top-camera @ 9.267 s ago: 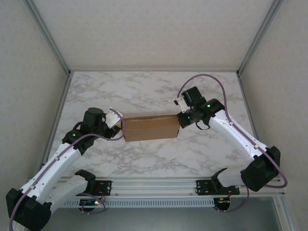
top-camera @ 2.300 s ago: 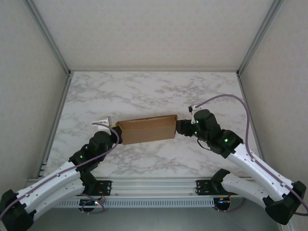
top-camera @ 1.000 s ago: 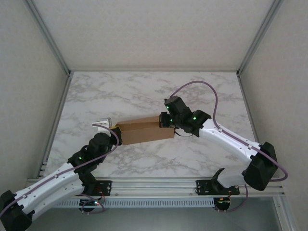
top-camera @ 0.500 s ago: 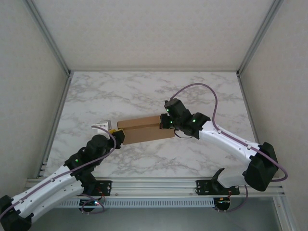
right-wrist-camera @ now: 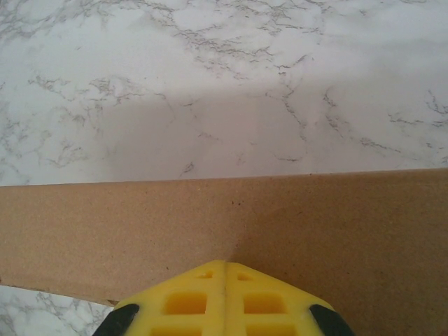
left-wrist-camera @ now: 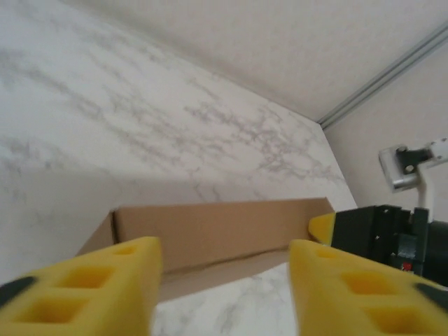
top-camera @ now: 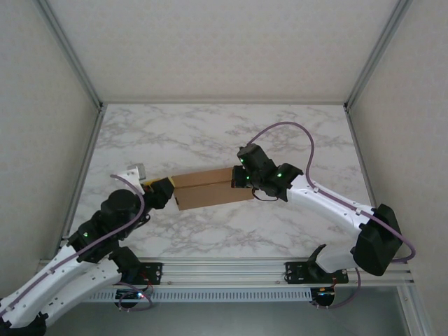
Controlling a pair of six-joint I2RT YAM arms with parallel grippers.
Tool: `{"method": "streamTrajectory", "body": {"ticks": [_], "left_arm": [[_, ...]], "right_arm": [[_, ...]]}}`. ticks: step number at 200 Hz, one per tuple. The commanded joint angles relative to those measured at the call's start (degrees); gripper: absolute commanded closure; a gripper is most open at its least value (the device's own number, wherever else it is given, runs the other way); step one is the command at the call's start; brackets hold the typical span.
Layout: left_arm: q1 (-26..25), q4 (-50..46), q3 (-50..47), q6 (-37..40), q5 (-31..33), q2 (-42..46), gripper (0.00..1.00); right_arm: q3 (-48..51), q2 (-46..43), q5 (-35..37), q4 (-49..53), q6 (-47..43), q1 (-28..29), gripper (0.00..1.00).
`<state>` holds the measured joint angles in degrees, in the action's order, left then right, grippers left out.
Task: Fold the paper box
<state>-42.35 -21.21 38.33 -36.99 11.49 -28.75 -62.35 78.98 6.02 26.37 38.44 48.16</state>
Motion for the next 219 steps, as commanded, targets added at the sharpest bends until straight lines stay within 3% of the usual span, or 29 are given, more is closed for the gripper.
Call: {"method": "streamTrajectory", "body": {"ticks": [1,23,48,70,135,219], "left_arm": [[0.53,1.29,2.25,3.3,1.77,-4.63,0.34],[4.84,4.46,2.63,2.71,-2.85,-11.17,0.27],[13.16,6.35,-0.44,-1.03,-10.87,-14.97,0.3],[16.86,11.48,-5.25,-3.74,-17.08,-12.88,0.33],[17.65,15.25,-15.05,-10.41,-21.78,-4.02,0.35],[18.0,14.79,-24.62,-18.65,-20.23,-0.69,0.55]], "right_arm": [[0.91,2.05,1.51,5.31,0.93,0.35,0.97],[1.09,1.63,1.62,5.77,1.07,0.43,0.97],[1.52,0.92,1.77,5.71,1.43,0.61,0.97],[1.49,1.04,2.24,6.13,1.5,0.71,0.97],[1.22,2.9,1.98,6.03,1.73,0.62,0.98],[1.25,3.79,1.71,6.66,1.77,0.7,0.98]]}}
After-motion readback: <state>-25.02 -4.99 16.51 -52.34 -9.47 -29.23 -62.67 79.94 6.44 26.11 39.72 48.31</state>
